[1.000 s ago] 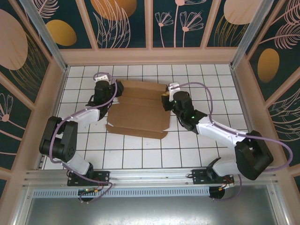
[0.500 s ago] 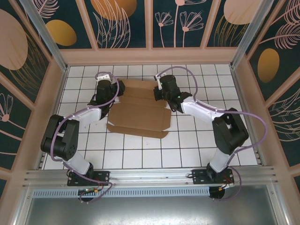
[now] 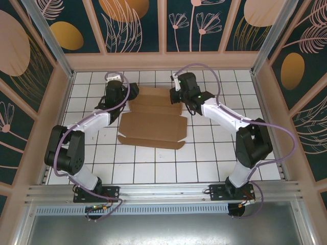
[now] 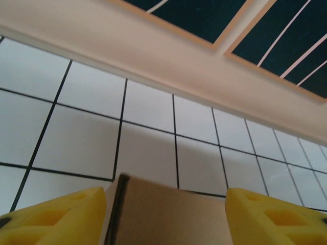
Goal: Fold the paper box
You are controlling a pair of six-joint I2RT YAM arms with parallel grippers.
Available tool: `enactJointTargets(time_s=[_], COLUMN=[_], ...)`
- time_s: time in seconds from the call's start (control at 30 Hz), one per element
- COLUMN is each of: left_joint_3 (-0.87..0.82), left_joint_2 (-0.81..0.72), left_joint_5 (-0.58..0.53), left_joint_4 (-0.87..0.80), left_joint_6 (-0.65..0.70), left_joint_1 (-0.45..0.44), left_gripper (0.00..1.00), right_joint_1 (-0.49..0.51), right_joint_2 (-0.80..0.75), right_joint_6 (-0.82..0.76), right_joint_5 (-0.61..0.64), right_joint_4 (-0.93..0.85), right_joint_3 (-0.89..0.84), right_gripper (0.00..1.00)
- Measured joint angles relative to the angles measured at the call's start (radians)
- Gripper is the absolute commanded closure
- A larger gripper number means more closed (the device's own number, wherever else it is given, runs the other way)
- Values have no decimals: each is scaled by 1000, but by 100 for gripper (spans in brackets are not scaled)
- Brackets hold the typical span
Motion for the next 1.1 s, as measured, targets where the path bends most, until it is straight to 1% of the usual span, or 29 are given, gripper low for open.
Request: enactJointTargets(time_s=[0.1,0.23,0.4,0.6,0.83,1.1], left_joint_3=[44,54,24,-21,-30,-15], left_joint_2=[-52,-153,-291,-386,-440,-441], left_joint_5=[0,19,61,101,138,154], left_joint_4=[-57,-111,-149,-203,-229,-240], left_joint_6=[-2,-19,-32,-35,-43,-67], left_joint_1=[0,0,0,0,0,0], left_gripper=[36,37,38,38,39,39], right_joint_1=[-15,-54,-97,-117,-137,-192], right_joint_2=[-24,14,76,145,183,305], right_joint_6=[13,34,57,80,90,106], right_joint_5=[-13,-48,-67,-98,-112,-117], right_joint_4=[-28,-109,-146,-154,-146,-99], right_joint_3=[14,111,146,157,194,288], right_gripper=[100,100,100,100,100,100])
